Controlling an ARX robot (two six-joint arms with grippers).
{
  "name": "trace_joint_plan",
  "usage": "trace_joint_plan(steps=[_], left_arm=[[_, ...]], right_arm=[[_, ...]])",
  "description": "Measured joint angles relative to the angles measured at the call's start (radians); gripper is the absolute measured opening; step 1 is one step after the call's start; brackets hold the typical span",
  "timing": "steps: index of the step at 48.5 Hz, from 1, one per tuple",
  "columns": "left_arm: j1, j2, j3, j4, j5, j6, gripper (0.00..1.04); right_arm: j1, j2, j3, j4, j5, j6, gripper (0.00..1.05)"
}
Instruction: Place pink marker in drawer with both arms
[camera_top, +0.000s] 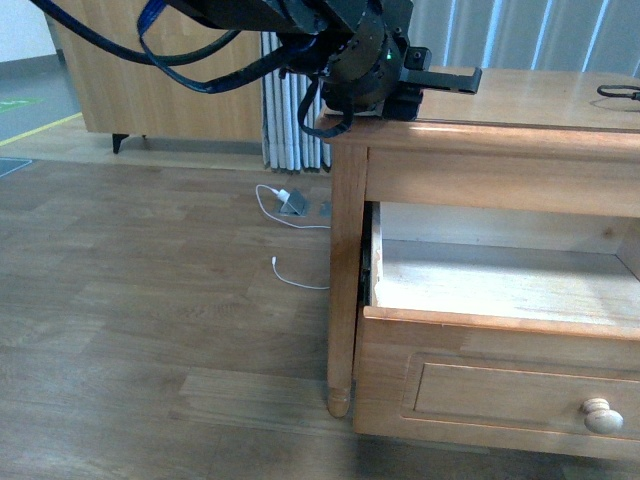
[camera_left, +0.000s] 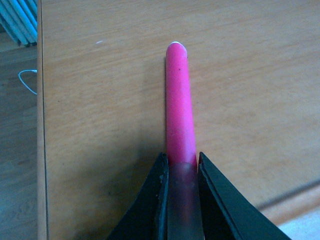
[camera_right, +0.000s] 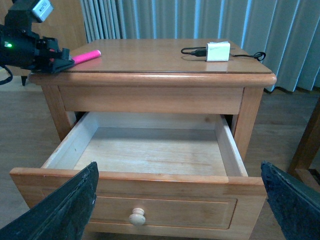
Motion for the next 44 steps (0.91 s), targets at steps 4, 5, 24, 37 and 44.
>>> trace_joint_plan(steps=[4,5,24,37,44], left_arm=[[0.000,-0.055,-0.082,0.040,0.036,0.002,0.14],[0.000,-0.075,-0.109,0.052,0.051,0.005,0.14],[-0.076,-0.394,-0.522,0.114,0.287,0.171,0.14],[-0.098,-0.281,-0.513,0.129,0.227,0.206,0.14],[-0.106,-0.172,-0.451,0.146,0.204,0.205,0.14]], right_arm=[[0.000,0.000,0.000,0.000,0.000,0.000,0.96],[0.000,0.000,0.000,0.000,0.000,0.000,0.96],[0.000,0.000,0.000,0.000,0.000,0.000,0.96],[0.000,0.000,0.000,0.000,0.000,0.000,0.96],[0.000,0.000,0.000,0.000,0.000,0.000,0.96]])
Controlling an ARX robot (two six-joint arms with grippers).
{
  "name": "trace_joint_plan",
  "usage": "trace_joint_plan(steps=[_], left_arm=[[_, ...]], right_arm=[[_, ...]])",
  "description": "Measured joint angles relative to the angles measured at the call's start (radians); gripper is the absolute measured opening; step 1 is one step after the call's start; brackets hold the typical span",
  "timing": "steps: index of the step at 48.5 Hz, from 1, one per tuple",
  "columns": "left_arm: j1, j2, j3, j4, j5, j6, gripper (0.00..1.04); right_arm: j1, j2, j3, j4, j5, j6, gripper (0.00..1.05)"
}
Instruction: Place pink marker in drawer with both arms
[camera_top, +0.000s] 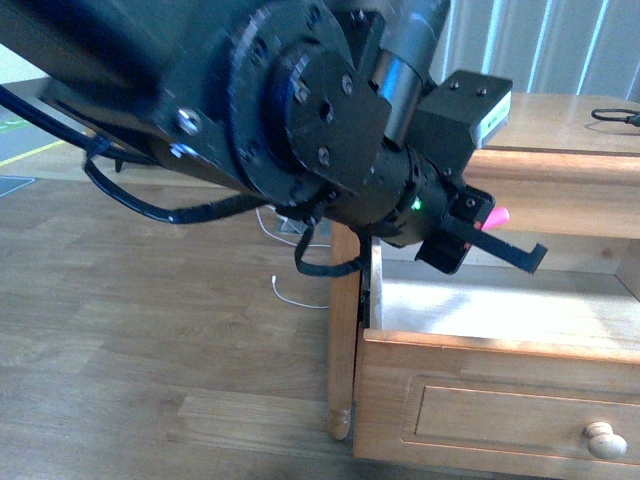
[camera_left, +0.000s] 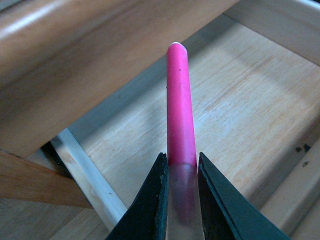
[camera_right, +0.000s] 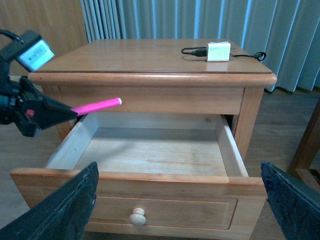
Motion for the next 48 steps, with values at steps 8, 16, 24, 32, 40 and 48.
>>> trace_joint_plan(steps=[8,16,24,32,40,48], left_arm=[[-0.021,0.103,0.082,-0.009,-0.032,-0.006,0.14],[-0.046,0.177,0.151,-0.007,-0.069,-0.010,0.14],[-0.064,0.214,0.180,-0.005,-0.101,-0.017,0.25],[-0.066,0.205,0.173,0.034,-0.143,-0.036,0.54],[-0.052,0.113,0.093,0.034,-0.209,-0.090,0.80],[-0.027,-0.029,-0.032,0.071,-0.246,-0.129,1.01]], right_arm=[[0.000,0.000,0.000,0.000,0.000,0.000,0.96],[0.000,0.000,0.000,0.000,0.000,0.000,0.96],[0.000,0.000,0.000,0.000,0.000,0.000,0.96],[0.000,0.000,0.000,0.000,0.000,0.000,0.96],[0.000,0.000,0.000,0.000,0.000,0.000,0.96],[0.000,0.000,0.000,0.000,0.000,0.000,0.96]])
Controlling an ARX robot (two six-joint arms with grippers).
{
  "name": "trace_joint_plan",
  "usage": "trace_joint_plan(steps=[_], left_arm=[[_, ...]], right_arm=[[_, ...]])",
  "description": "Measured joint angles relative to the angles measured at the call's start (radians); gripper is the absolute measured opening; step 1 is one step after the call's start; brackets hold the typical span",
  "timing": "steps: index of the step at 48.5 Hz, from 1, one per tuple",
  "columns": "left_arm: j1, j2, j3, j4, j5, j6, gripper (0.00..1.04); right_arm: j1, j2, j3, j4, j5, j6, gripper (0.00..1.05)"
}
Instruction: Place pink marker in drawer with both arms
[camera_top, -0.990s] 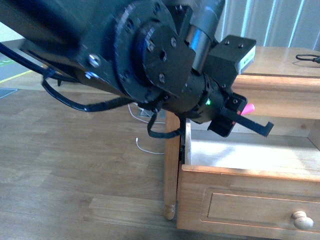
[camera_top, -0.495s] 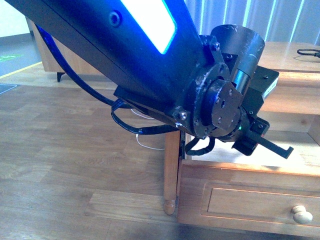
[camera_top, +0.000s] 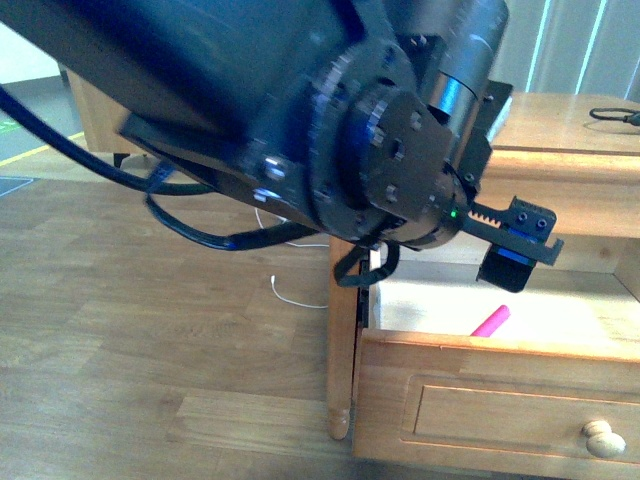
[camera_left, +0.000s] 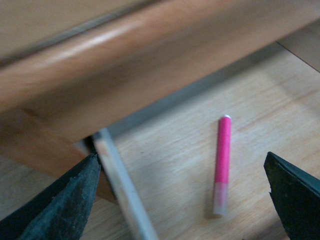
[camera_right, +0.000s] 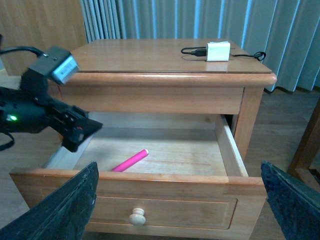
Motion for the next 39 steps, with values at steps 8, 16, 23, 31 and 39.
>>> trace_joint_plan(steps=[8,16,23,31,39], left_arm=[[0.048,-0.240,-0.231,0.132,-0.004,-0.019,0.99],[0.101,-0.532,-0.463,0.166,-0.021,-0.015,0.99],[0.174,-0.835,-0.652,0.129,-0.060,-0.004,0.99],[0.256,-1.130,-0.808,0.015,-0.087,-0.026,0.99],[0.388,-1.498,-0.976,-0.211,-0.100,-0.120,0.99]], right_arm=[[0.000,0.000,0.000,0.000,0.000,0.000,0.96],[0.000,0.000,0.000,0.000,0.000,0.000,0.96],[0.000,0.000,0.000,0.000,0.000,0.000,0.96],[0.000,0.000,0.000,0.000,0.000,0.000,0.96],[0.000,0.000,0.000,0.000,0.000,0.000,0.96]])
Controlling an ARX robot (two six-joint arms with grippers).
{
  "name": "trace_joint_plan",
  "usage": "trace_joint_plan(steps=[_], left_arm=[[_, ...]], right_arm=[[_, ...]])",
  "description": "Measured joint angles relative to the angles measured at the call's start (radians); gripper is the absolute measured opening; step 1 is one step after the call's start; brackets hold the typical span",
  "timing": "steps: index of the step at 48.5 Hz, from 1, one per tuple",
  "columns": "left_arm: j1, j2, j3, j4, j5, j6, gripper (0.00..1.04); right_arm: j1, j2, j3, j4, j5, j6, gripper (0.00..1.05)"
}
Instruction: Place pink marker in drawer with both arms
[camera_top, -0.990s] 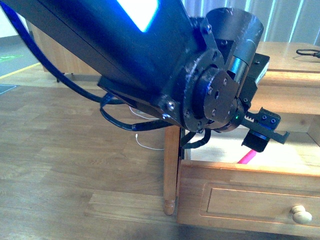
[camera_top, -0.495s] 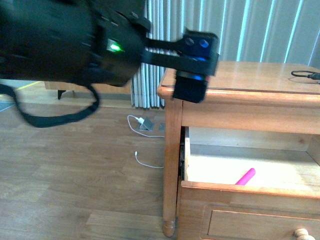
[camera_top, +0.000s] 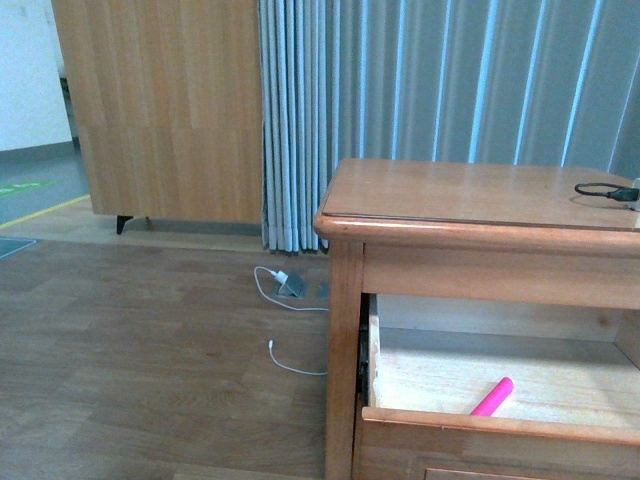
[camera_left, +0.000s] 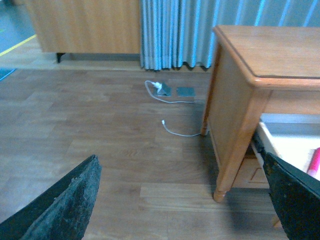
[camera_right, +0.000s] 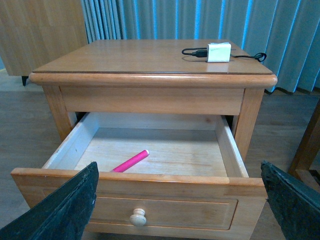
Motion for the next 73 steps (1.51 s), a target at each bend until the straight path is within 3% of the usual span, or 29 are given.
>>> trace_joint_plan(steps=[5,10,20,23,27,29,32,42,73], left_arm=[[0.108,-0.172,-0.075,-0.131,0.036,-0.054,0.99],[0.335,-0.331,-0.182,-0.246,0.141,-0.108,0.99],[0.371,-0.342,-0.188,-0.247,0.151,-0.126,0.99],[0.414,-0.380,-0.240,-0.129,0.323,-0.068,0.87],[0.400,-0.415,-0.269,-0.076,0.370,-0.024,0.71],[0.321,-0.431,-0.285,-0.076,0.263,-0.009,0.59],[0.261,-0.441,-0.300,-0.076,0.232,-0.003,0.47],[0.246,-0.466,-0.332,-0.070,0.225,0.010,0.05],[0.246,-0.524,-0.377,-0.061,0.225,0.014,0.04]], right_arm=[[0.000,0.000,0.000,0.000,0.000,0.000,0.96],[0.000,0.000,0.000,0.000,0.000,0.000,0.96],[0.000,0.000,0.000,0.000,0.000,0.000,0.96],[0.000,0.000,0.000,0.000,0.000,0.000,0.96],[0.000,0.000,0.000,0.000,0.000,0.000,0.96],[0.000,0.000,0.000,0.000,0.000,0.000,0.96],[0.000,0.000,0.000,0.000,0.000,0.000,0.96],[0.000,0.000,0.000,0.000,0.000,0.000,0.96],[0.001,0.000,0.000,0.000,0.000,0.000,0.96]])
